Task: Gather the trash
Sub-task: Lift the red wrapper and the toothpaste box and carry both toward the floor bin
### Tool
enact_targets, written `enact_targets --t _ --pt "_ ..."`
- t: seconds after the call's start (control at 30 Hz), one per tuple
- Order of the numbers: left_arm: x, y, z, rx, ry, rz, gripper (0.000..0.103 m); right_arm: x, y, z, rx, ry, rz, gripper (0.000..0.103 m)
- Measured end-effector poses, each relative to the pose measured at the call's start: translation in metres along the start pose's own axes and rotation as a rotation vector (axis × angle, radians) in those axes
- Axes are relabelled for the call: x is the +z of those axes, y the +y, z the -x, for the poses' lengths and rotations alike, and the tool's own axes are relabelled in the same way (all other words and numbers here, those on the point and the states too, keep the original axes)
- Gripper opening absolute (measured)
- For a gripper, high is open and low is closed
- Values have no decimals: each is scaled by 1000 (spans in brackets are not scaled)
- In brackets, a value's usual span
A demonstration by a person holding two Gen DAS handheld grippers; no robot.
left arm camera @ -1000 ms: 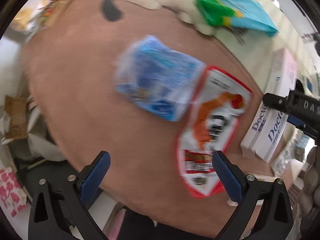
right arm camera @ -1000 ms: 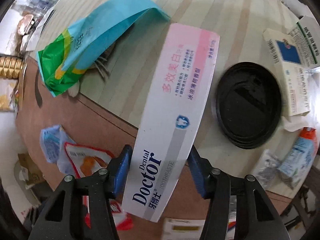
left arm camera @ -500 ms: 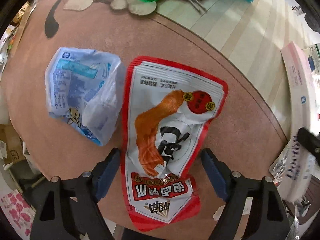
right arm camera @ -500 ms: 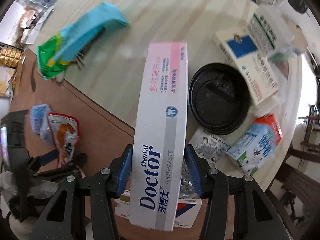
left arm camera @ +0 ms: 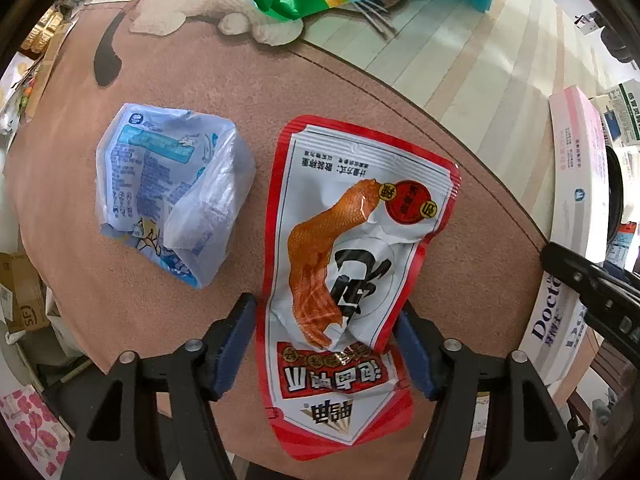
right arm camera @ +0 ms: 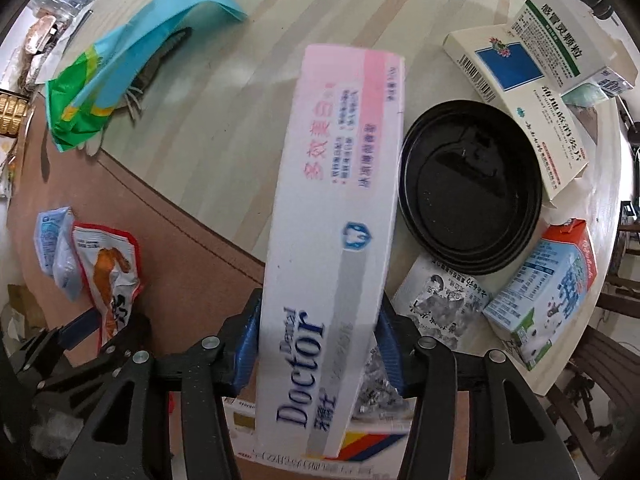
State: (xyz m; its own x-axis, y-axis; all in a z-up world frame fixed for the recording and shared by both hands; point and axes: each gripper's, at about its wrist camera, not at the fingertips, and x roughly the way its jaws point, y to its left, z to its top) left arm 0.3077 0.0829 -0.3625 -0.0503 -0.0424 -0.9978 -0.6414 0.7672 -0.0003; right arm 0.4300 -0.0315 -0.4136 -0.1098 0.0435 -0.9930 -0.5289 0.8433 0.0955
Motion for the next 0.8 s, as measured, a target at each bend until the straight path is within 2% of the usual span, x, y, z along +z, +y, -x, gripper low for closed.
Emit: enact_targets --t 0.2,0.3,0.33,0.5,0.7,0.73,0.77,0.8 --pt "-8 -6 -8 -2 -11 11 62 2 12 -9 -16 -8 -1 53" --pt "-14 0 -9 -30 -8 24 62 -12 11 -1 16 -15 -4 51" --pt "-18 3 -8 -46 -7 34 62 -16 -1 4 27 -20 3 51" --pt "-34 20 3 -111 -21 73 62 -30 0 20 85 -39 20 50" --pt "-46 45 16 -140 -59 116 62 -40 3 31 124 -69 26 50" --pt "-48 48 17 -139 -66 120 62 -41 3 34 128 -74 27 50" --pt "-49 51 17 -11 -121 151 62 -43 3 36 128 -81 29 50" --pt "-50 54 17 -17 -126 158 62 -45 5 38 129 -91 27 50"
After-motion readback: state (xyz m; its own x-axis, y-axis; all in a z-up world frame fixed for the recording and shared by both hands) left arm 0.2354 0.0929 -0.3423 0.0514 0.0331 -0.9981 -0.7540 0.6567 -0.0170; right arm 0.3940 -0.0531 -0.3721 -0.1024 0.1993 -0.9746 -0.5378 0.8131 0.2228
